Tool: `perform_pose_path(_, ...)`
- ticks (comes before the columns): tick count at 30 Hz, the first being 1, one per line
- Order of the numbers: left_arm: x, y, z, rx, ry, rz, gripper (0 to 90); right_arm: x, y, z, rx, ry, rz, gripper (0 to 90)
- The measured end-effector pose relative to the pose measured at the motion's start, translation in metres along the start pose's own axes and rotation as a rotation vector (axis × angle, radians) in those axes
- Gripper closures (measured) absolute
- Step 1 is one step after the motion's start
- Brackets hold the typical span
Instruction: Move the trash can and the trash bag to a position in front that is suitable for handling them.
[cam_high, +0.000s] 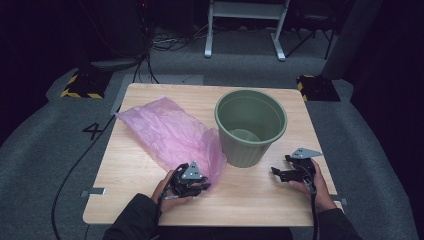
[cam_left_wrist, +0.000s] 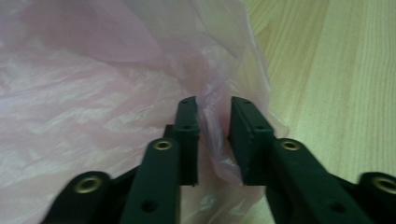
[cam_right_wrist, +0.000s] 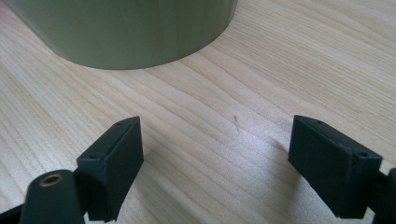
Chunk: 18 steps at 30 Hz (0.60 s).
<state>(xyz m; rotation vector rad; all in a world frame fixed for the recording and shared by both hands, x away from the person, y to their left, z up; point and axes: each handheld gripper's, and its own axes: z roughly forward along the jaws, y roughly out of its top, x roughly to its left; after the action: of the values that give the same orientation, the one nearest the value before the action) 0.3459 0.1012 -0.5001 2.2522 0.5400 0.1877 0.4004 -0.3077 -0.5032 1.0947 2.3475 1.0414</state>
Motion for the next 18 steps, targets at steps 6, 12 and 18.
perform_pose_path(6, -0.008, 0.004, -0.012, 0.002, 0.085, 0.05, 32.5, 0.0, 0.0, 0.0, 0.0, 0.002, -0.001, 17.8)
perform_pose_path(12, -0.005, 0.001, -0.037, -0.066, 0.093, 0.016, 18.2, 0.0, 0.0, 0.0, 0.0, 0.002, -0.003, 17.8)
perform_pose_path(18, 0.007, -0.005, -0.067, -0.128, 0.155, -0.029, 16.5, 0.0, 0.0, 0.0, 0.0, 0.001, -0.003, 17.8)
